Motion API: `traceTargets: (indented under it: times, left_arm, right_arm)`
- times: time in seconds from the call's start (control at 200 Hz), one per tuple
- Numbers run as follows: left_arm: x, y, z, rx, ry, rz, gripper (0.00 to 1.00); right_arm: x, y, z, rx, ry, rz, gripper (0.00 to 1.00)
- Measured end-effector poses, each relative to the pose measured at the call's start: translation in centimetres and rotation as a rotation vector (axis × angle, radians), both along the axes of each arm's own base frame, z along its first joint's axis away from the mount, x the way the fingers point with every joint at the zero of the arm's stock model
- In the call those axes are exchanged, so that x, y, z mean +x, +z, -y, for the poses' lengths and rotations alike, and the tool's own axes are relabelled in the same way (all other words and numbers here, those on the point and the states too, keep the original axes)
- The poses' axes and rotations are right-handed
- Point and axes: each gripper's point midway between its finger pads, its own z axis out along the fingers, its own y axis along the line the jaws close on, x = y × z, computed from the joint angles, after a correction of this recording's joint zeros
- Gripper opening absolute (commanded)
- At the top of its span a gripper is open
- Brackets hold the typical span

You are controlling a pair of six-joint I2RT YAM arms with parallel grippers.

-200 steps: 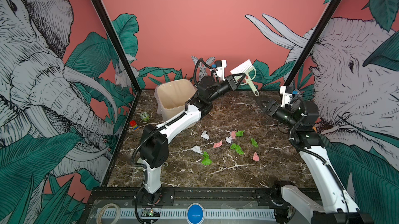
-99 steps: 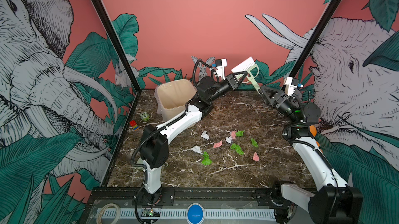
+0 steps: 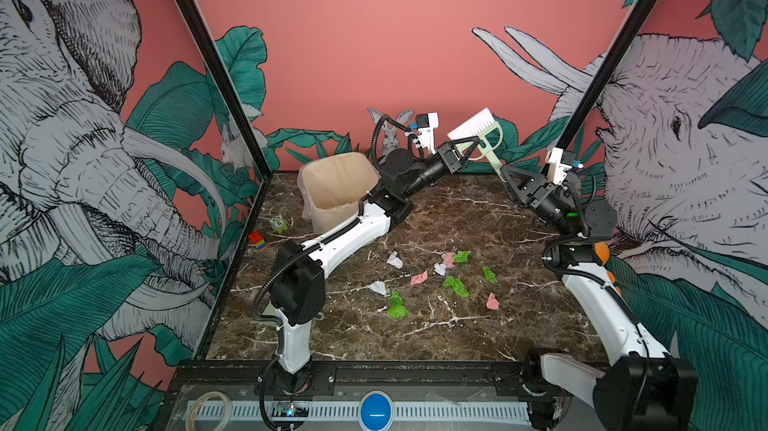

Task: Sweep away the paper scraps from the table

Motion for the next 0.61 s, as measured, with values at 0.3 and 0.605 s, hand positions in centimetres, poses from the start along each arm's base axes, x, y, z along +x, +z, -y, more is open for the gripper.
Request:
traceTargets:
  times: [0.3,0.605]
  left_arm:
    - [-0.1,-0.07,0.11,0.008,0.004,0.011,0.0]
    - [-0.24,-0.01,0.03,0.009,0.006,0.015,0.0]
  right_arm:
    - [0.41,-0.53,0.17,0.007,-0.014,-0.015,0.3]
    - [0.67,-0.9,0.25,0.009,-0.021,-0.031,0.13]
